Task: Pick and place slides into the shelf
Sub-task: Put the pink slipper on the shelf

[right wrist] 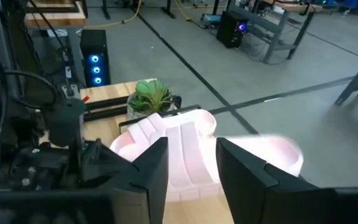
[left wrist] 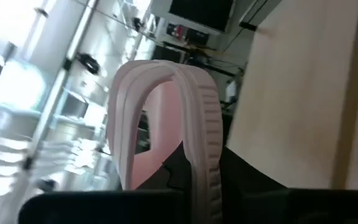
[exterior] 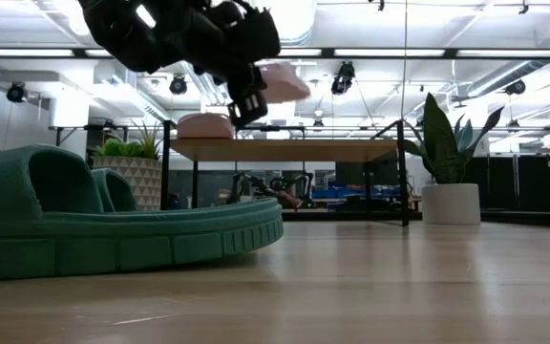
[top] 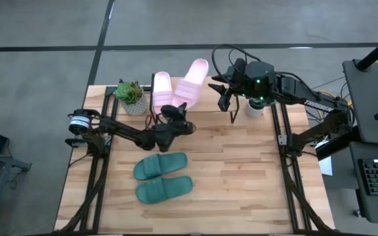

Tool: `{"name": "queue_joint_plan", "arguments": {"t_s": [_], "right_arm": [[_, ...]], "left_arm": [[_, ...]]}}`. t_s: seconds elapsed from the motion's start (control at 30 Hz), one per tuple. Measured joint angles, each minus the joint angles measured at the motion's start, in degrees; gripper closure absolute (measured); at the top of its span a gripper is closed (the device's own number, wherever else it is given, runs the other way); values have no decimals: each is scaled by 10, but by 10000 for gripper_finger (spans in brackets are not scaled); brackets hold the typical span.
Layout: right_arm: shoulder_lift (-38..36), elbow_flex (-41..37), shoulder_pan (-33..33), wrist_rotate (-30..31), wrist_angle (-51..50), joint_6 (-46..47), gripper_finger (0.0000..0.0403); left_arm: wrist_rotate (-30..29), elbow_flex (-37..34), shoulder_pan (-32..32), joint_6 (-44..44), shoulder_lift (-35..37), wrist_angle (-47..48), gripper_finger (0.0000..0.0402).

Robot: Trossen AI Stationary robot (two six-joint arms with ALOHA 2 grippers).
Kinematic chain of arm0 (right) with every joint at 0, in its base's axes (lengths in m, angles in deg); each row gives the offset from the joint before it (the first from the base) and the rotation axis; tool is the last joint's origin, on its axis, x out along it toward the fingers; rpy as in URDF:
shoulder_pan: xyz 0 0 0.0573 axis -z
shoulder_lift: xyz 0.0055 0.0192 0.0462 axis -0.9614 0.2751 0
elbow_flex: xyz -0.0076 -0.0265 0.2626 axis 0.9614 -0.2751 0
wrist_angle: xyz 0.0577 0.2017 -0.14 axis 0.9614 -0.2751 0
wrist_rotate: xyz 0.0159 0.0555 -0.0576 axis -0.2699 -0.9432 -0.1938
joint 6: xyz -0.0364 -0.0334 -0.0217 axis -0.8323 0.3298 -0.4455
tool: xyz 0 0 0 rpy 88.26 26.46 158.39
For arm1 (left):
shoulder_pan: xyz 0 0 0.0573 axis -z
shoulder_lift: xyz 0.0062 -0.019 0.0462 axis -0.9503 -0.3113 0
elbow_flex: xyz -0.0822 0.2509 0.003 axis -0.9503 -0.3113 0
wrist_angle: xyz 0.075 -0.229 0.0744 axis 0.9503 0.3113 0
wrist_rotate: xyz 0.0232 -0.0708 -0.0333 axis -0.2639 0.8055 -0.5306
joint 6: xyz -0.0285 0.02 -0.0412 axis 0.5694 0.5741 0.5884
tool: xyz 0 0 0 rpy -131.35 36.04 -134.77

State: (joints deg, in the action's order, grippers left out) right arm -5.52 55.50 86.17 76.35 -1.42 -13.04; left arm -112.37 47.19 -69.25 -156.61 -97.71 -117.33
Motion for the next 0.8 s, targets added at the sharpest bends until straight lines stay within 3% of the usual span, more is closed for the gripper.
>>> {"name": "queue_joint_plan", "arguments": {"t_s": [0.1,0.27,0.63,0.8], "right_arm": [[0,0,0,1,0,-11,283],[0,0,0,2,0,-16,292],[0,0,0,2,0,-25,307],[0,0,0,2,-4,-25,314]], "left_arm": [[-14,18,0,111,0,64,387],[-103,63,1,232,-7,159,387],[-208,176,4,183,-143,175,387],[-212,206,4,183,-180,174,387]]}}
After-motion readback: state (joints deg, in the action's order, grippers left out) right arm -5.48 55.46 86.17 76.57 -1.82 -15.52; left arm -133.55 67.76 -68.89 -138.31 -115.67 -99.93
